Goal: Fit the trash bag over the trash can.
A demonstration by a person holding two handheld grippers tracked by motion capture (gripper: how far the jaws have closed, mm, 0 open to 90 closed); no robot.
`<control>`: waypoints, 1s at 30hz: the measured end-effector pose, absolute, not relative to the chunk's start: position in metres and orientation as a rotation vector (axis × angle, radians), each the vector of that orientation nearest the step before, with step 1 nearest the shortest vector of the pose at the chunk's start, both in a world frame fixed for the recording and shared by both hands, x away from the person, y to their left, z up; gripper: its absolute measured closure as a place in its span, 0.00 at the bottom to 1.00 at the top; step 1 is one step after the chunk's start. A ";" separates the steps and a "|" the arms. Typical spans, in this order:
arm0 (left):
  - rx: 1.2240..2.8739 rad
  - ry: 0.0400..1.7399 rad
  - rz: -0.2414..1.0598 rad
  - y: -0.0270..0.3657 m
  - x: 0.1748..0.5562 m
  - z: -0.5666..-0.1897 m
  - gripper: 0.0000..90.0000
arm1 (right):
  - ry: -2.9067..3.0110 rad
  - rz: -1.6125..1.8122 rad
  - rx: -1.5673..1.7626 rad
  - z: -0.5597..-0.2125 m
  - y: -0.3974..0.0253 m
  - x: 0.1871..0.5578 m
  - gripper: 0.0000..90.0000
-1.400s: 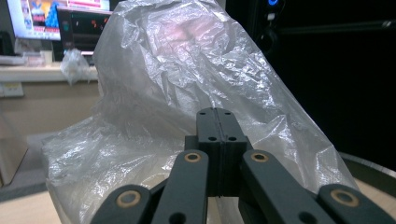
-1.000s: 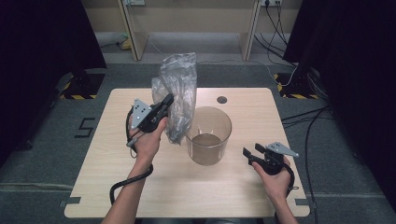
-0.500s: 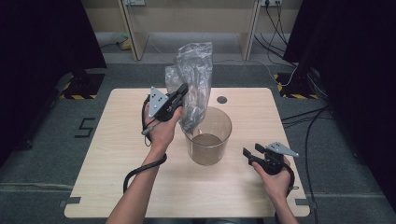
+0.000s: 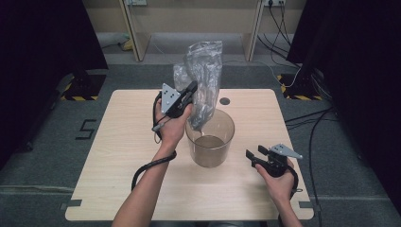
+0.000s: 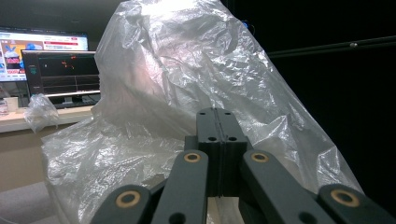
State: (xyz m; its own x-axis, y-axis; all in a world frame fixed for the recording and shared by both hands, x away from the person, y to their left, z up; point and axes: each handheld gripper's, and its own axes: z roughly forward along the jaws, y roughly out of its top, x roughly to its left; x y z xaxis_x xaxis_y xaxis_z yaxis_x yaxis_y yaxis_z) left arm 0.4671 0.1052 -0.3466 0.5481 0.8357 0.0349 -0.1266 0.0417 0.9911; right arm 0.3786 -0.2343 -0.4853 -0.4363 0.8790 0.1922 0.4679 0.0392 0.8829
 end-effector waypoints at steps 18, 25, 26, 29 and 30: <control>1.395 0.650 0.914 0.091 0.471 -0.353 0.98 | 1.924 1.374 1.355 -0.485 -0.233 0.378 0.43; 1.465 0.641 0.955 0.091 0.467 -0.359 0.99 | 1.928 1.371 1.355 -0.485 -0.233 0.378 0.43; 1.473 0.640 0.957 0.091 0.466 -0.360 0.99 | 1.928 1.371 1.354 -0.485 -0.233 0.378 0.43; 1.498 0.642 0.965 0.091 0.463 -0.364 0.99 | 1.929 1.372 1.352 -0.485 -0.233 0.378 0.43; 1.507 0.640 0.967 0.091 0.462 -0.366 0.99 | 1.929 1.372 1.353 -0.485 -0.233 0.378 0.43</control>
